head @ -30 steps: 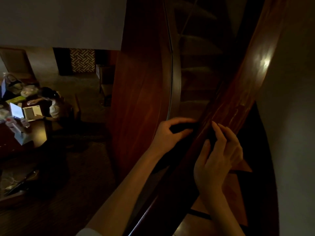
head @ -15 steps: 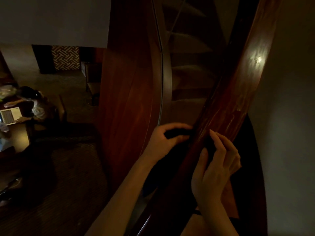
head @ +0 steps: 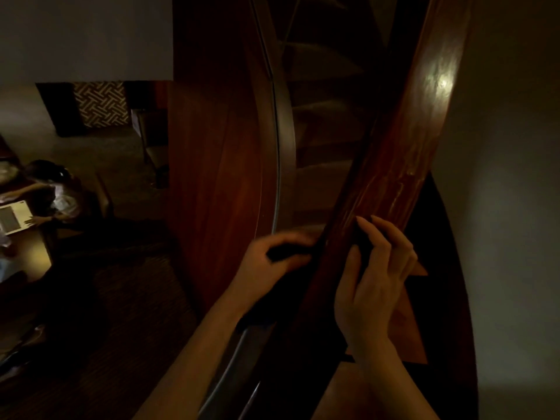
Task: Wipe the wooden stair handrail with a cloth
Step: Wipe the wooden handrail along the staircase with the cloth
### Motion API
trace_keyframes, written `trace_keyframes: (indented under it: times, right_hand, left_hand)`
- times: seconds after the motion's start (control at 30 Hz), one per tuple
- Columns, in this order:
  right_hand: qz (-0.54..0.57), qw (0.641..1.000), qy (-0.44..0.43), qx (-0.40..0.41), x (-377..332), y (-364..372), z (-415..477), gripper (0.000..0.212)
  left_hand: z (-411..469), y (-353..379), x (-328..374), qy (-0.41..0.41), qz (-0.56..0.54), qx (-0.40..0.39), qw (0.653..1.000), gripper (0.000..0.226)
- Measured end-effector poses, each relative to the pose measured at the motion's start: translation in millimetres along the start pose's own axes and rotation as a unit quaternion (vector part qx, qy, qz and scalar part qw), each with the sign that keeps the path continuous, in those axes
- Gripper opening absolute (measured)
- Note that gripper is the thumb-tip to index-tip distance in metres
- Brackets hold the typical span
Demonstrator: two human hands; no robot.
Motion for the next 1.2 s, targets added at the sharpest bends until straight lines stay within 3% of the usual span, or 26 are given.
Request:
trace_keyframes:
  times: [0.1,0.2,0.47,0.57,0.73,0.83,1.0,1.2]
  right_hand:
    - [0.000,1.000,-0.003,0.003,-1,1,-1,0.031]
    - [-0.001,1.000,0.000,0.005,-1,0,0,0.032]
    - [-0.011,1.000,0.006,-0.002,2,0,1,0.035]
    - [-0.008,1.000,0.009,-0.003,2,-1,1,0.034]
    - [0.005,1.000,0.007,-0.004,3,-2,-1,0.034]
    - [0.011,1.000,0.011,-0.004,4,-1,-1,0.034]
    - [0.008,1.000,0.010,-0.007,6,-1,-1,0.036]
    - [0.019,1.000,0.014,-0.004,4,-2,0,0.035]
  left_hand:
    - [-27,-9,-12,-0.020,0.003,-0.007,1.000,0.030]
    - [8,2,7,0.013,0.002,-0.012,1.000,0.030]
    - [151,36,80,0.145,-0.046,0.125,0.980,0.020]
    - [136,35,72,0.142,-0.043,0.115,0.982,0.020]
    - [51,24,20,0.066,-0.032,0.065,0.995,0.029]
    - [24,23,10,0.070,-0.019,0.082,0.994,0.028]
    - [74,36,38,0.149,0.029,0.115,0.982,0.028]
    - [140,42,74,0.170,-0.013,0.150,0.974,0.020]
Point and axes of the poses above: each hand's wrist, its own z-axis towards the middle knuckle, its own y-axis out of the palm, x = y × z, the point moved 1 cm from there along z, towards the middle knuckle, and after that the axes turned 4 degrees about -x, right-handed, at the moved point
